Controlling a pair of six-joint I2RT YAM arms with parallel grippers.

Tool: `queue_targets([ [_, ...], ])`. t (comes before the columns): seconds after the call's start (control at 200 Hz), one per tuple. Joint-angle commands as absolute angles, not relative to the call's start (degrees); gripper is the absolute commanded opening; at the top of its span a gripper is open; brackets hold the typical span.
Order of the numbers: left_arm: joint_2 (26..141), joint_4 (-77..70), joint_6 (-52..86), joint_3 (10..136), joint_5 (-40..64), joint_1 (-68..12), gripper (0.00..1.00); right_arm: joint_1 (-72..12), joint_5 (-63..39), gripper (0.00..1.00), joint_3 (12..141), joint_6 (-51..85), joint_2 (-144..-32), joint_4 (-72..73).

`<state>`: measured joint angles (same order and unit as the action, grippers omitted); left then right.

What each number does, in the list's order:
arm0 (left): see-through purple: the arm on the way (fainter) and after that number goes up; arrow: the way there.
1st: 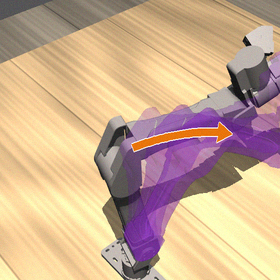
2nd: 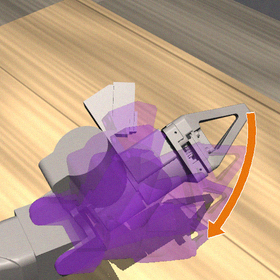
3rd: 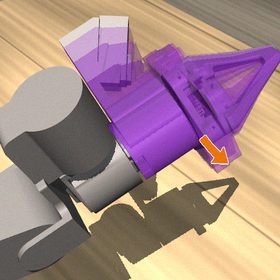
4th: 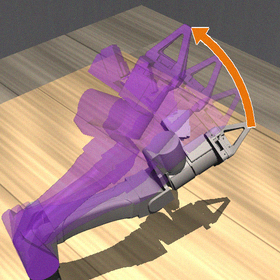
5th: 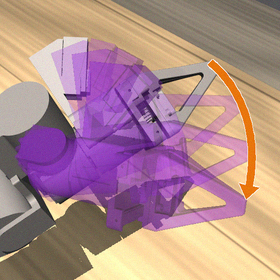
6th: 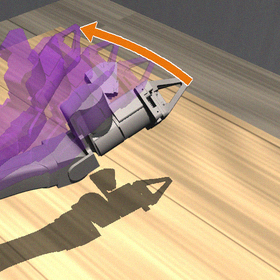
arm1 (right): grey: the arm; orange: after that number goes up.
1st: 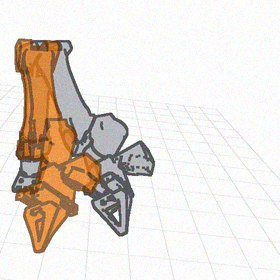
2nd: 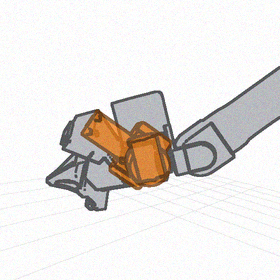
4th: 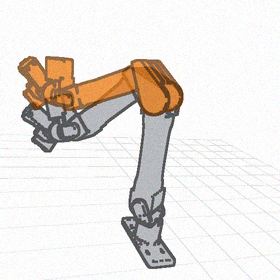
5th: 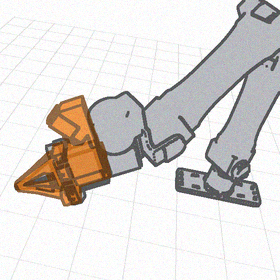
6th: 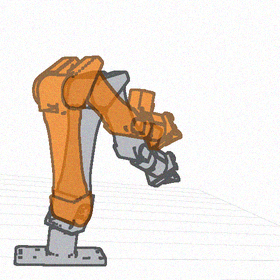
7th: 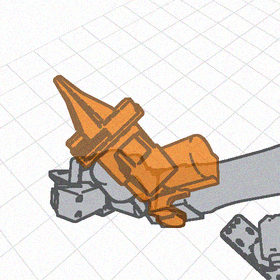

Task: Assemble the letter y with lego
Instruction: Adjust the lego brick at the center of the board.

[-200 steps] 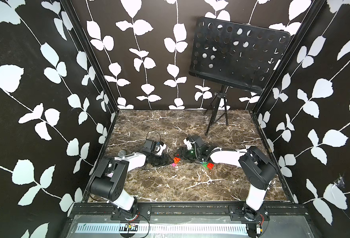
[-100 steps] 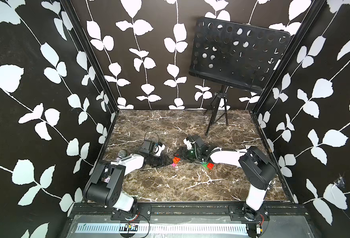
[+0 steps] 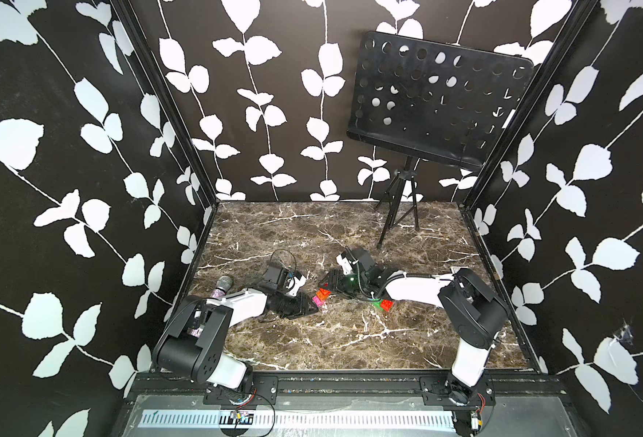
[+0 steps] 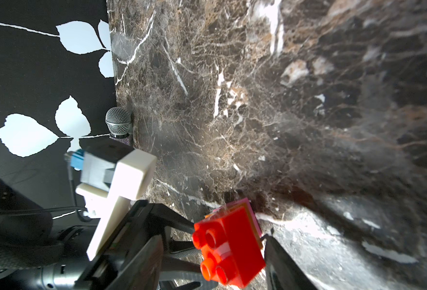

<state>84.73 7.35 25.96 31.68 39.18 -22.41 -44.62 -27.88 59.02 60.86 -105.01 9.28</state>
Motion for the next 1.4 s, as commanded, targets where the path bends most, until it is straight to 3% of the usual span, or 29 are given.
queue_targets([
  [0.0,85.41,9.14,24.55,32.28,35.60,-24.20,0.42,-45.01,-27.49,0.63,59.81,61.44,-105.24,11.49],
  [0.745,89.43,17.24,20.28,37.59,19.16,-24.69,0.31,-45.09,-27.17,0.63,59.72,61.61,-104.94,11.54],
  [1.165,88.99,16.87,18.38,38.58,18.88,-24.62,0.32,-45.09,-28.30,0.63,62.44,61.44,-107.46,12.22],
  [1.395,86.99,17.27,17.45,39.46,20.56,-24.48,0.40,-45.09,-28.21,0.63,61.83,61.61,-107.14,12.04],
])
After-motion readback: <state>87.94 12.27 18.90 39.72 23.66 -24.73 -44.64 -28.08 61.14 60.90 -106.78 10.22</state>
